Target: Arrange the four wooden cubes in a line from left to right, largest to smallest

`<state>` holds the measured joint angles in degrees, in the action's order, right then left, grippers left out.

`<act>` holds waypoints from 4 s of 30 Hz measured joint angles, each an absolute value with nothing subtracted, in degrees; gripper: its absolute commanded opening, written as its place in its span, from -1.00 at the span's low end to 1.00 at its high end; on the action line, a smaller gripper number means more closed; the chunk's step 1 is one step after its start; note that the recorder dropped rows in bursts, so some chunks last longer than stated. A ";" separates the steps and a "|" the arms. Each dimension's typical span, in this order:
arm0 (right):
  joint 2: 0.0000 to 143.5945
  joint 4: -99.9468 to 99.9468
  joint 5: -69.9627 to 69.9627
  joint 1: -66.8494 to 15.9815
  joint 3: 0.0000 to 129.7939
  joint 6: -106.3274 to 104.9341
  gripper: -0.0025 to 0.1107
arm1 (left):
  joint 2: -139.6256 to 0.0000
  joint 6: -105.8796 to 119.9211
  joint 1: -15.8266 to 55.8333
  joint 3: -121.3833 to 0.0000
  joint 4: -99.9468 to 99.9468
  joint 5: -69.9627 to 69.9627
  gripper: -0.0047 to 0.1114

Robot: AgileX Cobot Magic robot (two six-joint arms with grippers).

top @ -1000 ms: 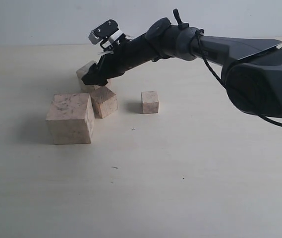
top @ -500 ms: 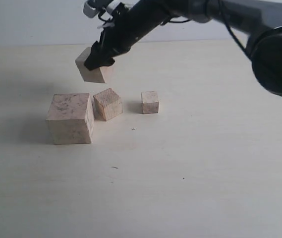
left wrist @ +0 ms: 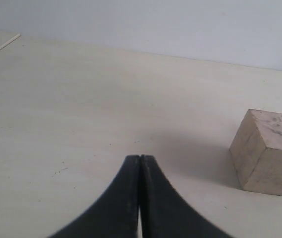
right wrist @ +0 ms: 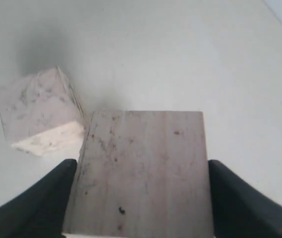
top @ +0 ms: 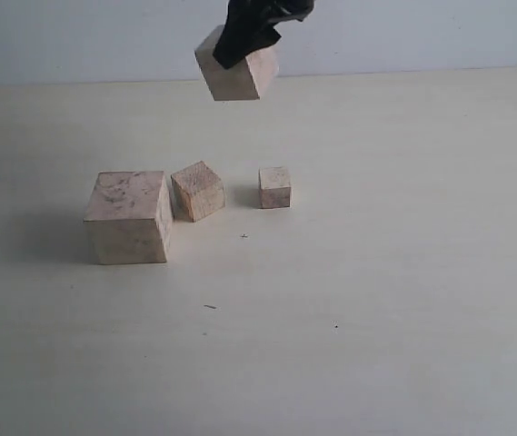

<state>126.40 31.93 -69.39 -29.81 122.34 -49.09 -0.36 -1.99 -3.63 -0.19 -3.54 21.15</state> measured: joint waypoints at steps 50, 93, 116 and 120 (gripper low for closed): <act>136.31 47.17 -66.34 -33.72 102.28 -86.79 -0.96 | -0.36 -1.99 -3.63 -0.19 -3.54 21.15 -0.92; 139.12 55.14 -69.51 -31.30 102.28 -98.13 -0.96 | -0.36 -1.99 -3.63 -0.19 -3.54 21.15 -0.92; 139.91 59.55 -67.64 -31.30 102.28 -97.67 0.13 | -0.36 -1.99 -3.63 -0.19 -3.54 21.15 -0.92; 139.91 59.43 -68.07 -31.30 102.28 -97.45 0.25 | -0.36 -1.99 -3.63 -0.19 -3.54 21.15 -0.92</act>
